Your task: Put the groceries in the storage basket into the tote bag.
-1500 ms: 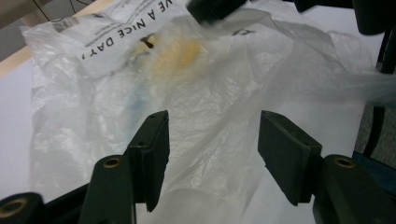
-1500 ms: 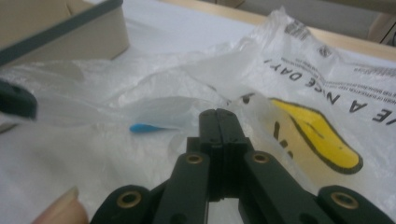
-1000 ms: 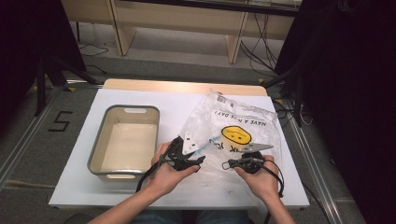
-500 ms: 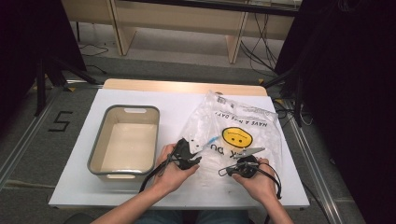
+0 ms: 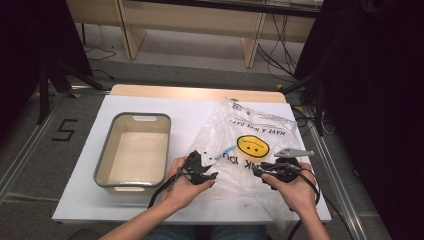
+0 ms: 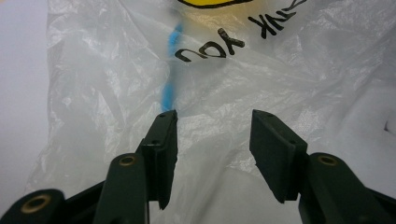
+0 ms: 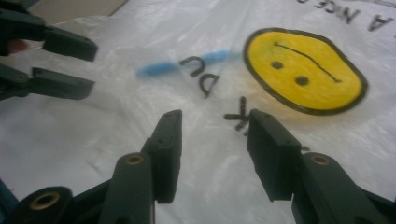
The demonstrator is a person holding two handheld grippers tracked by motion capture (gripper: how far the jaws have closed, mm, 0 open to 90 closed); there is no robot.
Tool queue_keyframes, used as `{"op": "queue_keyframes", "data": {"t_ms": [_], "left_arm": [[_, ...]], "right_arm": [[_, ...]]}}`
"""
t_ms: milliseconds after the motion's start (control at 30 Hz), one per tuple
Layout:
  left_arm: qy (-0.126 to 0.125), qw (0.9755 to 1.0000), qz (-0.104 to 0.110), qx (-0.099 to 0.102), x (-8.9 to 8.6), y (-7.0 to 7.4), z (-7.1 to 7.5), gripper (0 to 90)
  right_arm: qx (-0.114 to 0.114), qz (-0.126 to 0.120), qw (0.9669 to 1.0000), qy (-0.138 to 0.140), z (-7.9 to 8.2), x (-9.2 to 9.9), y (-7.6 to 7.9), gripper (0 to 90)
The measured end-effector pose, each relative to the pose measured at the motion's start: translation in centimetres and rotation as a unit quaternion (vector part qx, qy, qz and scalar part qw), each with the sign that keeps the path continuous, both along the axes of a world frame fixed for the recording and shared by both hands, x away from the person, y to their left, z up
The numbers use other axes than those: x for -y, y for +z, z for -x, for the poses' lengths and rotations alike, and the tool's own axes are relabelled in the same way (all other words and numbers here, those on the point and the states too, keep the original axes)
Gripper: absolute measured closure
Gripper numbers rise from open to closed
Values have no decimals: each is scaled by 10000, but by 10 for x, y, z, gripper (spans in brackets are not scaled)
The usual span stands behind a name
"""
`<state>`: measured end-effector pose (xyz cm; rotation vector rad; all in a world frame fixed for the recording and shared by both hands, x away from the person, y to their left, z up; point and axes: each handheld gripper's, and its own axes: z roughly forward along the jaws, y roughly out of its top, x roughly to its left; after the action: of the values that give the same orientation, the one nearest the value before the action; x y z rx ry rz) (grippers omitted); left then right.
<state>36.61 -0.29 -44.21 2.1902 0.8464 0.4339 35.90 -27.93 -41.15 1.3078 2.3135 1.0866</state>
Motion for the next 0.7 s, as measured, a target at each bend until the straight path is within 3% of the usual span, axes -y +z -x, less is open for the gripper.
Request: {"op": "queue_keyframes", "data": {"t_ms": [300, 400, 433, 467, 500, 533, 567, 600, 700], "left_arm": [[-26, 9999, 79, -110, -1, 1, 2, 470], [36, 9998, 124, -118, -2, 3, 2, 453], [36, 9998, 124, -118, -2, 3, 2, 449], [53, 9998, 116, -126, -2, 3, 2, 447], [65, 9998, 106, -141, -2, 3, 2, 447], [63, 9998, 98, -164, -3, 4, 2, 447], [63, 9998, 98, -164, -3, 4, 2, 447], [65, 9998, 102, -162, -3, 4, 2, 447], [70, 9998, 112, -165, -3, 4, 2, 445]], "right_arm": [[-147, 149, 9984, -534, 0, 26, -1, 523], [-279, 254, 9954, -877, 1, 40, -2, 506], [-279, 254, 9954, -877, 1, 40, -2, 506], [-320, 303, 9931, -1082, 2, 48, -2, 506], [-320, 303, 9931, -1082, 2, 48, -2, 506], [-322, 341, 9899, -1341, 4, 55, -2, 508], [-322, 341, 9899, -1341, 4, 55, -2, 508], [-362, 400, 9864, -1555, 5, 60, -4, 507], [-441, 430, 9837, -1690, 7, 65, -8, 503]]}}
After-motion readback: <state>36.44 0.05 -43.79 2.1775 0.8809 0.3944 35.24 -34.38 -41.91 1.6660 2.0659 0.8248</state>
